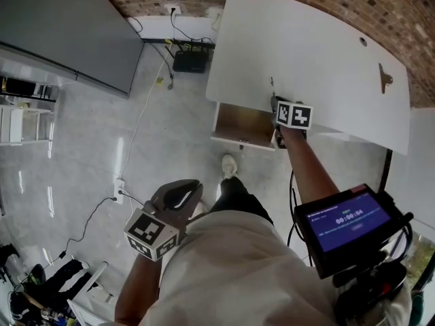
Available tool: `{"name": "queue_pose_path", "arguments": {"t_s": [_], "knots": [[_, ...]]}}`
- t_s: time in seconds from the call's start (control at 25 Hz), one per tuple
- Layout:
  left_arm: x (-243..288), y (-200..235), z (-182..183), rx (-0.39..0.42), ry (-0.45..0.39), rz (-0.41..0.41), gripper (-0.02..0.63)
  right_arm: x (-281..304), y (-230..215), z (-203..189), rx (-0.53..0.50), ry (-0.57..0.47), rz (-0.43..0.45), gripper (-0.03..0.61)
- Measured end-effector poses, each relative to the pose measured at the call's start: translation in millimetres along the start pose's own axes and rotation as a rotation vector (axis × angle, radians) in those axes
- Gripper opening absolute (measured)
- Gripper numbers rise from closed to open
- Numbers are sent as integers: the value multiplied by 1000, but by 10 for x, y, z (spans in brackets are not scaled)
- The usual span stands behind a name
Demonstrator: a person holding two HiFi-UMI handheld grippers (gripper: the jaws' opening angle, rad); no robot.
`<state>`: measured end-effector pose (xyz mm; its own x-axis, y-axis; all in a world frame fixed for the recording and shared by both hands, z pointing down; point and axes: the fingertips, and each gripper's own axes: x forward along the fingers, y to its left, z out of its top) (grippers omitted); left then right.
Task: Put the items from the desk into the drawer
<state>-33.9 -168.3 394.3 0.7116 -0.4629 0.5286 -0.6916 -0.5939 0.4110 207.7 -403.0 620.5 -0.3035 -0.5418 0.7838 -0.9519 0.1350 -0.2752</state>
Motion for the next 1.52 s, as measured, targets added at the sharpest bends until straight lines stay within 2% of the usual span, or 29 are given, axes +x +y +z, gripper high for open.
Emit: {"name": "queue_pose_path", "arguments": {"t_s": [0.44,0.84,1.08,1.52], "knots": [[-644,-415,-669,70,-3,-85,34,-734,492,-891,45,-64,-2,44],[-966,-524,-1156,59,32,-85,34,-706,730,-1761,56,-7,17,44],[-895,-511,-1204,38,48,-63,34,-367,691,-1834,62,22,35,44],[-325,-382,-883,26,58,-26,34,482,324,-1768,53,118,52,44]]}}
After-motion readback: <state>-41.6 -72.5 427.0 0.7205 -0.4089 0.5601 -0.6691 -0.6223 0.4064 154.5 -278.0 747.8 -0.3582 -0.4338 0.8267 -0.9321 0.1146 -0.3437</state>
